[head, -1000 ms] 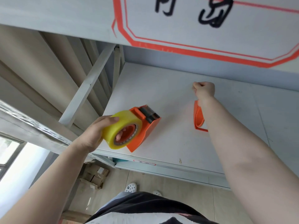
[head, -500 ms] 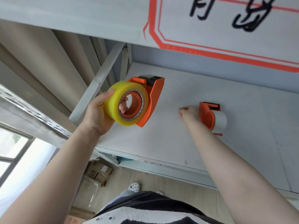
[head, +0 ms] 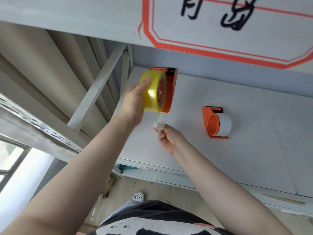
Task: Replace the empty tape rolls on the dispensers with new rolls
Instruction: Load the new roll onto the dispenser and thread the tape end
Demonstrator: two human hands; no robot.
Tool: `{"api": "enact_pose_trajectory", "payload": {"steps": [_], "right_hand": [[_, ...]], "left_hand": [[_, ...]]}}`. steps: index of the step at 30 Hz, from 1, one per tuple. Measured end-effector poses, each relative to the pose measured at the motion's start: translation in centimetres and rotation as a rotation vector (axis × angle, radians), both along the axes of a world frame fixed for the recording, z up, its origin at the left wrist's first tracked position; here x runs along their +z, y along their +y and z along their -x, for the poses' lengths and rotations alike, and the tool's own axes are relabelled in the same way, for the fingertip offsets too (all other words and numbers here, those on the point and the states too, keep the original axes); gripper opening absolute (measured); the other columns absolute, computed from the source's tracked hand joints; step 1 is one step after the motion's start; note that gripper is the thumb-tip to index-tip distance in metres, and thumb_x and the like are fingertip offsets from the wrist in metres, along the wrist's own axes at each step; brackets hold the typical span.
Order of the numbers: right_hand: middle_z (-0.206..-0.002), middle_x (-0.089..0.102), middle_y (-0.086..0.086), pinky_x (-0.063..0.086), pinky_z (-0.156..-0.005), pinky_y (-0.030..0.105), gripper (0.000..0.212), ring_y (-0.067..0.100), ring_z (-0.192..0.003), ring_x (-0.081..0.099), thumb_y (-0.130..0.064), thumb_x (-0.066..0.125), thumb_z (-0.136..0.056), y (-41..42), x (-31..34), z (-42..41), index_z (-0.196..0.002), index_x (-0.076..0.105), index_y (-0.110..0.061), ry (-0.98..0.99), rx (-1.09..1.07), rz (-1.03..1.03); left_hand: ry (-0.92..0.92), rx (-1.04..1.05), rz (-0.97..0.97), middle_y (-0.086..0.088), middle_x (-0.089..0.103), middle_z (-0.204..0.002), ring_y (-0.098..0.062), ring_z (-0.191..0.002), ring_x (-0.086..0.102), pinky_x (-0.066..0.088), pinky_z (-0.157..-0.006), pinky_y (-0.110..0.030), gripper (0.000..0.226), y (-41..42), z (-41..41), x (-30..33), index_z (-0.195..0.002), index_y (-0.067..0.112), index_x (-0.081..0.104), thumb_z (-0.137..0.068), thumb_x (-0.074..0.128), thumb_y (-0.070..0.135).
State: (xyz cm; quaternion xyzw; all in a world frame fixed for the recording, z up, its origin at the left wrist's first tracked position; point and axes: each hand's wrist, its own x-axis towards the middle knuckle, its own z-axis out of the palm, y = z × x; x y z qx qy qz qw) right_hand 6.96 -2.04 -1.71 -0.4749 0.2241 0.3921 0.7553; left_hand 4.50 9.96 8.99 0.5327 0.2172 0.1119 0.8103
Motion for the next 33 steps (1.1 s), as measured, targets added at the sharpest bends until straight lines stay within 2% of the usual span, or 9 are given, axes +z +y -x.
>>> {"api": "enact_pose_trajectory", "payload": {"steps": [1, 4, 8, 12, 16, 20, 23, 27, 33], "right_hand": [[-0.087, 0.058, 0.016, 0.034, -0.036, 0.007, 0.019, 0.001, -0.032, 0.046, 0.009, 0.044, -0.092, 0.1, 0.5, 0.4, -0.085, 0.058, -0.002, 0.044, -0.034, -0.065], [-0.090, 0.059, 0.020, 0.037, -0.038, 0.007, 0.015, 0.002, -0.036, 0.049, 0.008, 0.048, -0.091, 0.1, 2.0, 1.1, -0.088, 0.061, 0.003, 0.129, -0.130, -0.199], [-0.095, 0.060, 0.024, 0.044, -0.042, 0.008, 0.012, 0.004, -0.037, 0.056, 0.007, 0.049, -0.091, -0.4, 2.6, 1.5, -0.091, 0.062, 0.008, 0.150, -0.223, -0.242], [-0.093, 0.066, 0.024, 0.053, -0.051, 0.012, 0.020, 0.013, -0.067, 0.070, -0.009, 0.056, -0.094, -0.7, 2.2, 2.4, -0.096, 0.062, 0.010, 0.146, -0.302, -0.247], [-0.094, 0.067, 0.024, 0.059, -0.059, 0.018, 0.020, 0.022, -0.092, 0.066, -0.007, 0.054, -0.095, -0.8, 2.1, 3.5, -0.102, 0.059, 0.012, 0.135, -0.336, -0.224], [-0.089, 0.065, 0.026, 0.060, -0.063, 0.022, 0.019, 0.028, -0.087, 0.066, -0.003, 0.042, -0.094, -1.4, 2.0, 3.8, -0.088, 0.056, 0.009, 0.068, -0.391, -0.207], [-0.081, 0.067, 0.018, 0.059, -0.066, 0.020, 0.017, 0.020, -0.075, 0.065, -0.007, 0.053, -0.093, -1.5, 1.8, 4.0, -0.087, 0.062, 0.007, -0.049, -0.316, -0.110], [-0.078, 0.067, 0.010, 0.055, -0.081, 0.023, 0.013, 0.015, -0.074, 0.062, -0.005, 0.063, -0.089, -1.0, 1.4, 4.2, -0.078, 0.069, 0.000, -0.165, -0.212, 0.084], [-0.078, 0.066, 0.003, 0.052, -0.069, 0.021, 0.011, 0.012, -0.071, 0.061, -0.013, 0.066, -0.088, -1.0, 0.8, 4.2, -0.078, 0.066, -0.009, -0.112, -0.171, 0.197]], "left_hand": [[0.009, 0.001, -0.007, -0.016, 0.067, -0.102, -0.029, -0.094, 0.065, 0.048, -0.096, -0.050, 0.050, -0.4, -0.2, -0.3, -0.112, 0.002, 0.063, -0.079, 0.062, 0.040], [0.014, -0.001, -0.004, -0.010, 0.068, -0.092, -0.026, -0.088, 0.065, 0.049, -0.095, -0.048, 0.025, -1.4, -0.6, -1.2, -0.101, 0.008, 0.063, -0.090, 0.059, 0.031], [0.004, -0.029, -0.020, -0.001, 0.072, -0.074, -0.017, -0.071, 0.070, 0.058, -0.072, -0.033, 0.019, -2.1, -1.0, -2.3, -0.093, 0.011, 0.064, -0.094, 0.055, 0.028], [0.012, -0.057, -0.064, 0.001, 0.073, -0.076, -0.015, -0.074, 0.071, 0.056, -0.072, -0.033, 0.021, -2.4, -1.4, -3.0, -0.100, 0.012, 0.063, -0.095, 0.055, 0.030], [0.022, -0.066, -0.062, 0.007, 0.074, -0.071, -0.011, -0.072, 0.071, 0.055, -0.072, -0.031, 0.017, -2.3, -1.9, -3.4, -0.099, 0.017, 0.062, -0.094, 0.055, 0.031], [0.027, -0.079, -0.079, 0.008, 0.074, -0.068, -0.010, -0.069, 0.070, 0.054, -0.070, -0.029, 0.015, -2.3, -2.2, -4.0, -0.096, 0.017, 0.062, -0.095, 0.054, 0.031], [0.041, -0.094, -0.071, 0.008, 0.074, -0.073, -0.009, -0.071, 0.071, 0.055, -0.068, -0.026, 0.016, -2.6, -2.2, -4.6, -0.099, 0.018, 0.061, -0.095, 0.054, 0.032], [0.072, -0.116, -0.051, -0.003, 0.071, -0.093, -0.022, -0.091, 0.068, 0.054, -0.087, -0.041, 0.037, -3.4, -2.0, -5.6, -0.120, 0.010, 0.057, -0.094, 0.054, 0.036], [0.126, -0.182, -0.032, -0.003, 0.070, -0.089, -0.019, -0.083, 0.068, 0.056, -0.073, -0.032, 0.013, -4.5, -1.8, -6.9, -0.098, 0.022, 0.060, -0.097, 0.051, 0.031]]}}
